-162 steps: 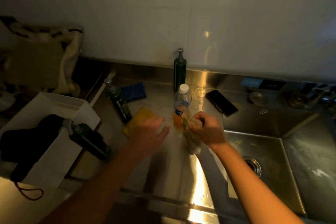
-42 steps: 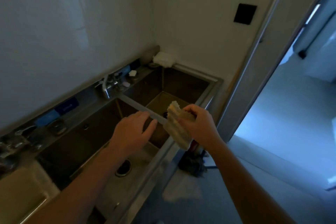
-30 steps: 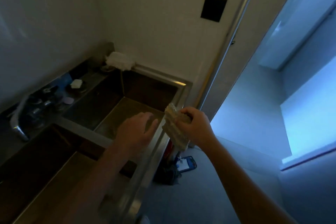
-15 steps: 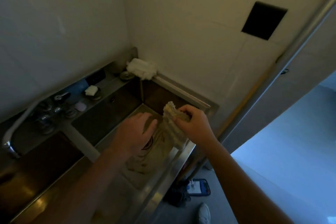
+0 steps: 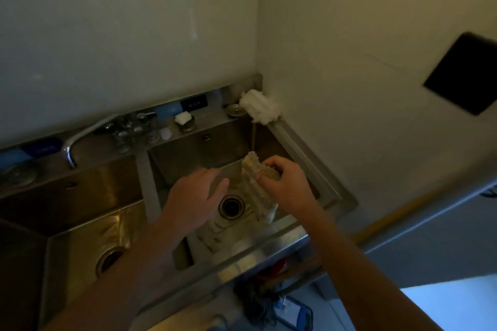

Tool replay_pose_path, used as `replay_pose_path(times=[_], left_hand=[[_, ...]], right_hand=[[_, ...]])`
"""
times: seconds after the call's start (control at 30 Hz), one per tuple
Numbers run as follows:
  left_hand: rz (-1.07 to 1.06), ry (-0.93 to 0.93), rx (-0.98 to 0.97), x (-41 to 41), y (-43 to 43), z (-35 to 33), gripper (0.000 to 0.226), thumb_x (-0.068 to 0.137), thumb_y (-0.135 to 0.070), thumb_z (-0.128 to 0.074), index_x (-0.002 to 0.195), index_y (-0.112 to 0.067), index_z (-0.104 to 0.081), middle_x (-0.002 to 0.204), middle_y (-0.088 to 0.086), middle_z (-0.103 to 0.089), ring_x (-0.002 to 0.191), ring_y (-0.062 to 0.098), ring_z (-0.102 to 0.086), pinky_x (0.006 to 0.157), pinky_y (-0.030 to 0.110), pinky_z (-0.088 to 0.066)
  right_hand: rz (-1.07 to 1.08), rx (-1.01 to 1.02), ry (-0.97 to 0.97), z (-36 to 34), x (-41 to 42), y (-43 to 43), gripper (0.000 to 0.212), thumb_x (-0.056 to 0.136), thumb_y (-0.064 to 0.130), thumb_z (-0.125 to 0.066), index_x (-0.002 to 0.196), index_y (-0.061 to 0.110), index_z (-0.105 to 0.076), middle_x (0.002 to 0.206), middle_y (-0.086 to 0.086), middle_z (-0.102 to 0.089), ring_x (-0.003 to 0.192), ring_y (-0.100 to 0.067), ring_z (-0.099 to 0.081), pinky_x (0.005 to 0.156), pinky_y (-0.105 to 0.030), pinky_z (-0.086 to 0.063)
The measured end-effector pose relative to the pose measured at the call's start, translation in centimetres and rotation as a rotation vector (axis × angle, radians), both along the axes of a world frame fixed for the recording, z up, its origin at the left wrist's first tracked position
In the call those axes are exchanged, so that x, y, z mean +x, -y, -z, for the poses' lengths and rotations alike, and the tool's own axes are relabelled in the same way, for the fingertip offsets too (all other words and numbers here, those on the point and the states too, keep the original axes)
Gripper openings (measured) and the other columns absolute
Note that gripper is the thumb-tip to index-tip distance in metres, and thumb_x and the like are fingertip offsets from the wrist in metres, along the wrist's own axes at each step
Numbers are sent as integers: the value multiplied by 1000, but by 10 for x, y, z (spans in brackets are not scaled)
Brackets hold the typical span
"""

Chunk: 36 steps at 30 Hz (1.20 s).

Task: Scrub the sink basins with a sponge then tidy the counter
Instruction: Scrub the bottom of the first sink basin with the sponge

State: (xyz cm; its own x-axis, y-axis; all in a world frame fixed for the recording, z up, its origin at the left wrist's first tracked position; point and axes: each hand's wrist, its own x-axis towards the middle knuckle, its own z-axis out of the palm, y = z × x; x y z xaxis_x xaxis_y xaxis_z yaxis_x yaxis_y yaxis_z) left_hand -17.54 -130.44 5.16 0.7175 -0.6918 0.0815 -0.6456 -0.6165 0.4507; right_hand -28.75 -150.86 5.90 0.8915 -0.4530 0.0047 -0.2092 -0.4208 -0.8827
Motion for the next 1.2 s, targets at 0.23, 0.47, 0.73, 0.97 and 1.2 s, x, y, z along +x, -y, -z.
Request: replay_pose_path(times=[0.23,0.47,0.73,0.97,1.2], left_hand=[[-134,-20,24,28,-24,10,62,95,-65,-27,127,-23,-59,116,-5,-65,104,14,-62,89,39,-51],[-138,-110,62,65,-27,49,58,98,-60,-32,132,-21,-58,123,-4,-65,110,14,-61,92,36,-50],[-157,-138,98,93,-55,94,47,101,-53,-37,123,-20,-62,112,-4,-68,97,15,-64,84,38,-52],[-145,-197,120,94,-70,134,52,100,-56,-30,123,-22,-62,110,-7,-67,98,11,-63,85,35,-50],[-159,-228,147,72,-57,161,55,98,-56,-29,125,-21,-62,115,-4,-68,102,14,-62,88,36,-49]], right_hand=[[-85,-10,-9,12,50,-6,19,84,40,-73,96,27,-67,86,11,-68,79,-2,-65,74,-32,-60],[-113,-49,-58,40,91,-13,13,84,32,-74,93,24,-67,83,9,-67,77,-5,-64,70,-32,-58],[-140,-43,-149,86,138,-28,13,83,26,-75,93,20,-69,82,6,-67,77,-8,-65,67,-32,-55],[-197,-21,-218,133,168,-33,14,83,20,-77,94,17,-69,84,5,-68,78,-9,-64,66,-20,-49],[-257,19,-274,186,160,-24,17,81,16,-79,93,19,-67,88,1,-68,84,-14,-64,74,-26,-51]])
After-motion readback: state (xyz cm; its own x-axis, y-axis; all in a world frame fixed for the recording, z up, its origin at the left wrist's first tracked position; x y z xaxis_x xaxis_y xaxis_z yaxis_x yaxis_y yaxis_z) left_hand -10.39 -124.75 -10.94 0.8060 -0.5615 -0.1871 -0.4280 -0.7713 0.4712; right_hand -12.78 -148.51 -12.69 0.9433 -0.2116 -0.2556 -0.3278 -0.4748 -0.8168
